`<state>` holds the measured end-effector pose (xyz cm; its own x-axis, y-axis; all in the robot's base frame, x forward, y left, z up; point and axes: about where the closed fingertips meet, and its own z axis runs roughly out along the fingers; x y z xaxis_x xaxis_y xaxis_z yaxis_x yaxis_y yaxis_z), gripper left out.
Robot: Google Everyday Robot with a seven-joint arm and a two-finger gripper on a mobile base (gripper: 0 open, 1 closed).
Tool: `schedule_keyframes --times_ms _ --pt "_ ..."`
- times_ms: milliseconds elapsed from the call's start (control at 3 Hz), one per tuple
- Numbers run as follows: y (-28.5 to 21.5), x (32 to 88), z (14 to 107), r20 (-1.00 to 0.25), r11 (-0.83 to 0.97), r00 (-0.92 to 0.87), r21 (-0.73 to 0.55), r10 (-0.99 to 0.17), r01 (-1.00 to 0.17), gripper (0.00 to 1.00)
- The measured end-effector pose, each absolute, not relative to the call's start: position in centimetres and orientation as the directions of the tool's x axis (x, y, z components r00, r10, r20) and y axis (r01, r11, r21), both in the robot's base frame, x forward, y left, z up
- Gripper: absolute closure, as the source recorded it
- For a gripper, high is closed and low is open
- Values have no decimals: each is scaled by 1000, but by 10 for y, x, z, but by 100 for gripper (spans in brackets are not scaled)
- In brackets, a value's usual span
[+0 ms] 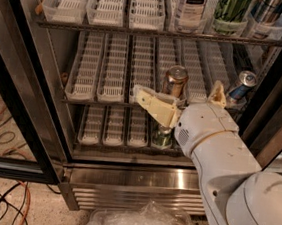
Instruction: Pick blue plastic bottle from top shelf of fridge
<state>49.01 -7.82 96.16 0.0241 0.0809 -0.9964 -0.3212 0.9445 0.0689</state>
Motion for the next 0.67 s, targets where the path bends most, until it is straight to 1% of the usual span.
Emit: schedule_keyframes --times_ms 333,667 --pt "-78 494 957 -994 948 67 60 85 -313 0" --pt "-73 499 960 -989 956 139 16 59 -293 0"
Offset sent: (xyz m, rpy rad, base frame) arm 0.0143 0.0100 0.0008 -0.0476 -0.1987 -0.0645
